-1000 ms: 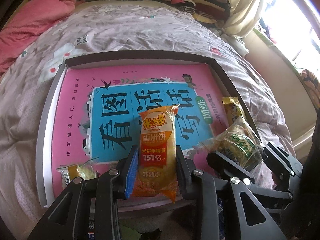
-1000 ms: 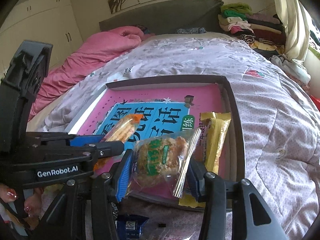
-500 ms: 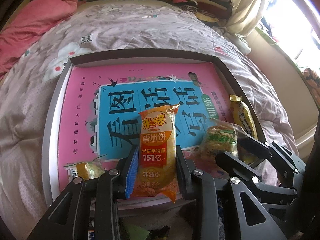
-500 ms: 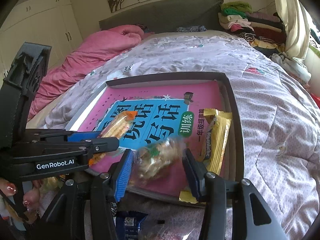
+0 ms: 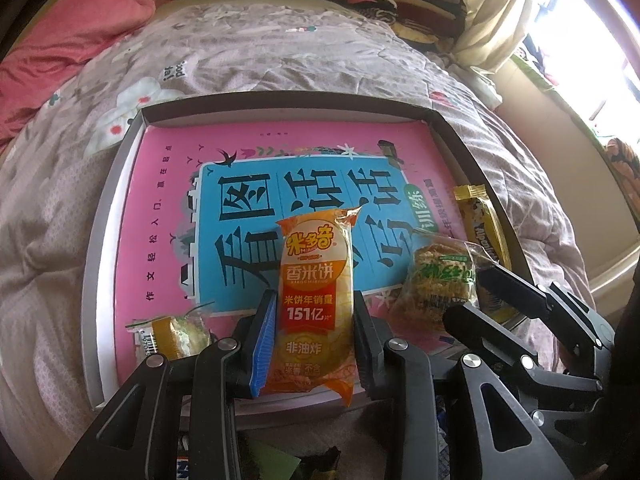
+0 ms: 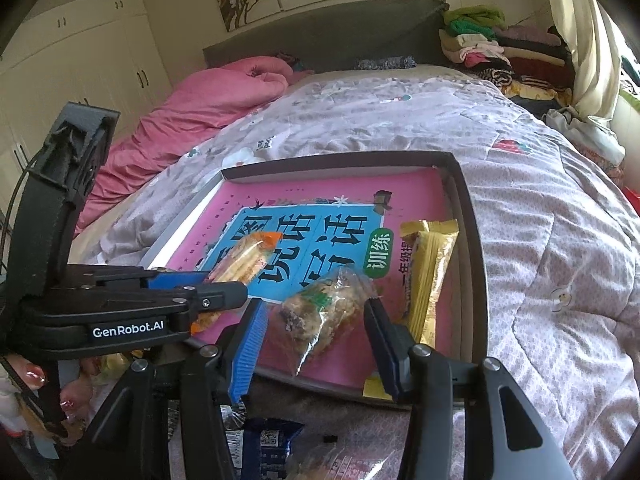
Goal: Organize snacks
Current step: 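Open the left tool over the tray while the right tool releases the pastry bag, then withdraw both open tools from the tray back toward the remaining snacks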
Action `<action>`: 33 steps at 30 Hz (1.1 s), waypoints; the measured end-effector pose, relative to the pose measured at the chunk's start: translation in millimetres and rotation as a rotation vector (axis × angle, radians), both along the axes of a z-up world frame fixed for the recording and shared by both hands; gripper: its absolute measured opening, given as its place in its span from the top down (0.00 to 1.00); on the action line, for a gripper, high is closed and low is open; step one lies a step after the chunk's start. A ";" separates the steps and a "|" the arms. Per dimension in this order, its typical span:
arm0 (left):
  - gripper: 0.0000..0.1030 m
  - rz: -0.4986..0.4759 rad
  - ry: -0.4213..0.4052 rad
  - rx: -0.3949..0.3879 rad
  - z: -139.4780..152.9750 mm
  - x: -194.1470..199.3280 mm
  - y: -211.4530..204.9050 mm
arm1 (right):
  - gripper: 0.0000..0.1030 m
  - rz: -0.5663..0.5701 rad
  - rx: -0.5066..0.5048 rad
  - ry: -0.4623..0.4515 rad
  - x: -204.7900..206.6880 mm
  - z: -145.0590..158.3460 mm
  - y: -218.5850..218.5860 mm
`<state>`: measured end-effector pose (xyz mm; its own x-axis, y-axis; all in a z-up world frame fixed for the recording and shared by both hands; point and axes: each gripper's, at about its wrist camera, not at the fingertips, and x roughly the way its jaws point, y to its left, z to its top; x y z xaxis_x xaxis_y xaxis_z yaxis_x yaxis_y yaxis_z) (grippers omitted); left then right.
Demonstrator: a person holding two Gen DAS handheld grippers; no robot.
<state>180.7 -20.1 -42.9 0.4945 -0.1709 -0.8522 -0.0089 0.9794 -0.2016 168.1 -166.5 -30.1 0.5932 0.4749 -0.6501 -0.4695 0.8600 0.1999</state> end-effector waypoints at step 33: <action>0.45 0.013 -0.058 -0.048 32.9 -18.7 10.4 | 0.45 -0.026 0.070 -0.049 -5.7 15.0 -14.4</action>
